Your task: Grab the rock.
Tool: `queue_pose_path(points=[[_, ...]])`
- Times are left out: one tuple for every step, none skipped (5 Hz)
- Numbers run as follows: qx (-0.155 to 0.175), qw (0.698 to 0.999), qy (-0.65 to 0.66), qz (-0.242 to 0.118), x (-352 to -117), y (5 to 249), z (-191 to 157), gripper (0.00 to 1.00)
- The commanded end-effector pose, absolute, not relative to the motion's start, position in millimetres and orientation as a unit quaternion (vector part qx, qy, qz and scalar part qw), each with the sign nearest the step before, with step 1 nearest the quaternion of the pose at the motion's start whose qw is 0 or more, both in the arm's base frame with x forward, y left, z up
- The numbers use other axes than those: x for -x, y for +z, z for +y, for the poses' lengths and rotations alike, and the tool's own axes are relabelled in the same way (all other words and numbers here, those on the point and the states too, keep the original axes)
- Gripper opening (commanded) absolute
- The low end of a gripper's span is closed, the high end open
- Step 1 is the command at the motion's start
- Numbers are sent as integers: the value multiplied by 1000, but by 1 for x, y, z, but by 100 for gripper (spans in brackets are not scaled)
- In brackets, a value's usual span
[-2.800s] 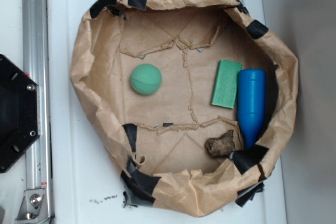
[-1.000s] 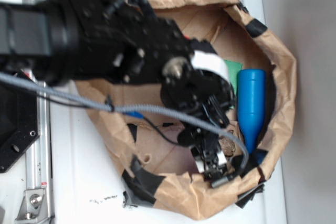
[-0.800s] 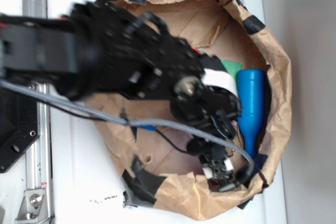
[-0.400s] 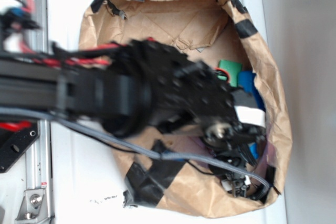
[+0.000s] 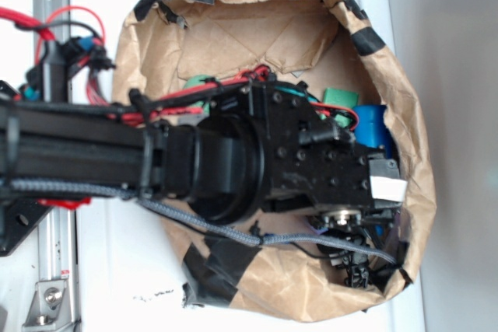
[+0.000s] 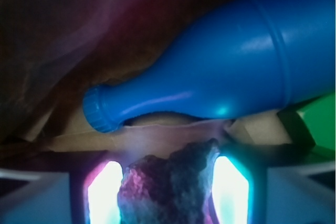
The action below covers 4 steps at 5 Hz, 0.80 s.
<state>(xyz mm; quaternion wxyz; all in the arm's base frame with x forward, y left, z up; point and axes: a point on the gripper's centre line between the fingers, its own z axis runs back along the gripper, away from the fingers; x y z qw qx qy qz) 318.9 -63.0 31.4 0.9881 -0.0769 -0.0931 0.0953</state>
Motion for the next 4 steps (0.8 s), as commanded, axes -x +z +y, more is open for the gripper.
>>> queue_pose_path(points=[[32, 990, 67, -121, -310, 100, -45, 0], [22, 983, 93, -159, -285, 146, -8, 0], [35, 981, 70, -175, -259, 177, 18, 0], [-27, 986, 60, -155, -253, 197, 21, 0]])
